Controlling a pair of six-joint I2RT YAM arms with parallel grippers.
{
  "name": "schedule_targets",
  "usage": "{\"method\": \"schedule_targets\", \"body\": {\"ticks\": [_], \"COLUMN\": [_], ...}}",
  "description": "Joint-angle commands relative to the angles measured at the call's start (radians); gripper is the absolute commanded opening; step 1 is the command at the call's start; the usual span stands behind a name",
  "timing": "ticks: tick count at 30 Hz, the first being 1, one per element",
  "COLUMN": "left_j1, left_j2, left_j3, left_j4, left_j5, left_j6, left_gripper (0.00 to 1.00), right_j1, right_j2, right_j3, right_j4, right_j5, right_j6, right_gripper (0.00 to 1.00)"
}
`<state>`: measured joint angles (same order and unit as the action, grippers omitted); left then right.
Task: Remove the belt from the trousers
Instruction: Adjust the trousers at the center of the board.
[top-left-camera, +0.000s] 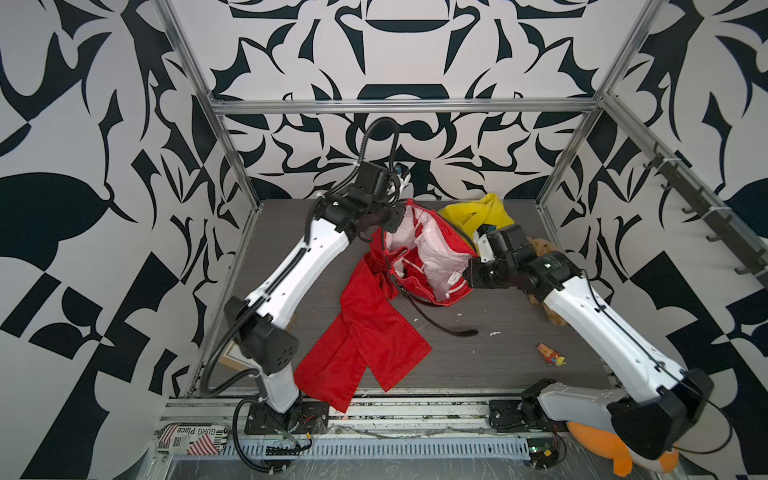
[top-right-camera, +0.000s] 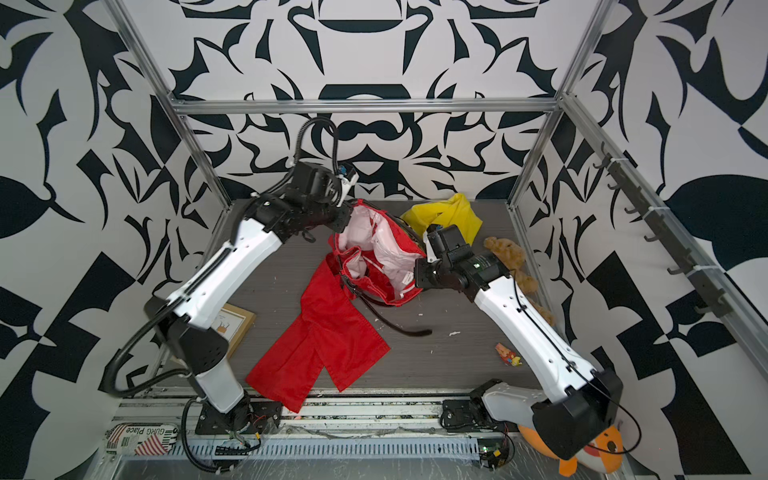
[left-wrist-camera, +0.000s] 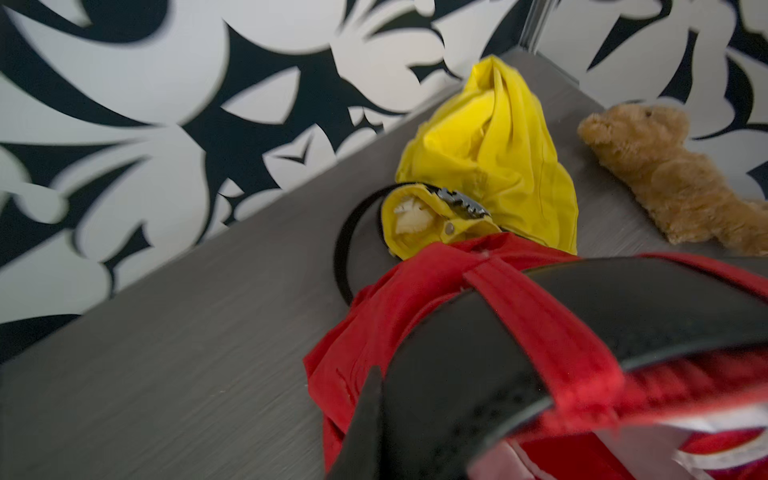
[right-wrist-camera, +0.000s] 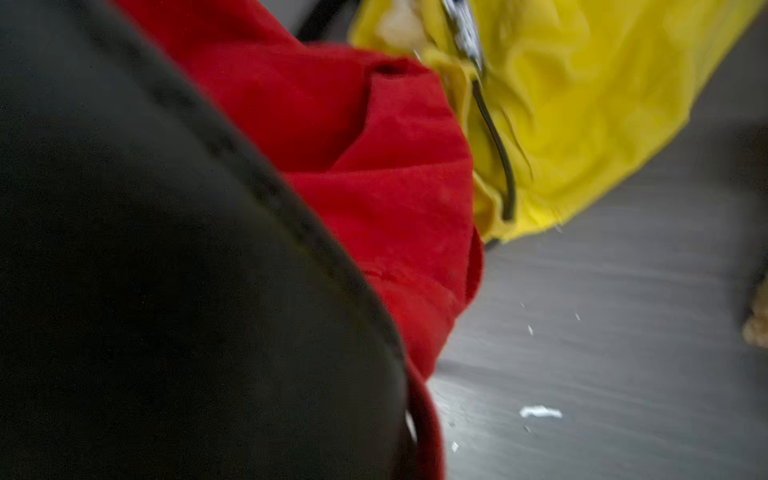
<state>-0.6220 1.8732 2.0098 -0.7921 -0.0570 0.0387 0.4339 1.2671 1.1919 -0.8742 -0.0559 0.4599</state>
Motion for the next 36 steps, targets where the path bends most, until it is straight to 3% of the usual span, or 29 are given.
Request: {"method": "schedule_targets", "body": {"ticks": [1, 3, 5, 7, 12, 17, 25, 30, 31, 32, 35, 36], "left_j1": [0.017, 0.017, 0.015, 0.014, 0.014, 0.014, 0.015, 0.015, 0.015, 0.015, 0.021, 0.025], "left_j2": [0.146, 0.205, 0.239, 0.256, 0.257, 0.238, 0.195, 0.195, 0.196, 0.197, 0.202, 0.204], "left_j3": [0.096, 0.151, 0.189, 0.213, 0.208, 0.175, 0.142, 0.151, 0.153, 0.154, 0.161, 0.164], "left_j4": [-0.088, -0.098, -0.108, -0.117, -0.121, -0.11, -0.104, -0.107, -0.104, -0.103, -0.104, -0.104], "left_j5": [0.118, 0.143, 0.154, 0.155, 0.159, 0.17, 0.171, 0.176, 0.178, 0.178, 0.172, 0.172], "left_j6": [-0.1, -0.115, -0.121, -0.123, -0.13, -0.143, -0.144, -0.145, -0.146, -0.146, -0.146, -0.146], "left_gripper": [0.0, 0.0, 0.0, 0.0, 0.0, 0.0, 0.0, 0.0, 0.0, 0.0, 0.0, 0.0], "right_j1": [-0.022, -0.016, -0.001, 0.054, 0.235, 0.429, 0.438, 0.438, 0.438, 0.438, 0.438, 0.437], "right_j2": [-0.044, -0.103, -0.187, -0.263, -0.293, -0.104, 0.212, 0.337, 0.358, 0.372, 0.39, 0.386], "right_j3": [0.002, 0.017, 0.012, 0.014, -0.009, -0.066, -0.071, -0.066, -0.065, -0.059, -0.039, -0.034], "right_j4": [-0.109, -0.118, -0.094, -0.083, 0.013, 0.212, 0.481, 0.549, 0.568, 0.571, 0.563, 0.558], "right_j5": [0.13, 0.142, 0.135, 0.185, 0.153, 0.203, 0.112, 0.182, 0.187, 0.191, 0.185, 0.183], "right_j6": [-0.027, -0.044, -0.043, -0.03, -0.036, -0.128, -0.308, -0.378, -0.381, -0.385, -0.4, -0.405], "right_gripper": [0.42, 0.5, 0.66, 0.96, 0.99, 0.99, 0.99, 0.99, 0.91, 0.76, 0.05, 0.0]}}
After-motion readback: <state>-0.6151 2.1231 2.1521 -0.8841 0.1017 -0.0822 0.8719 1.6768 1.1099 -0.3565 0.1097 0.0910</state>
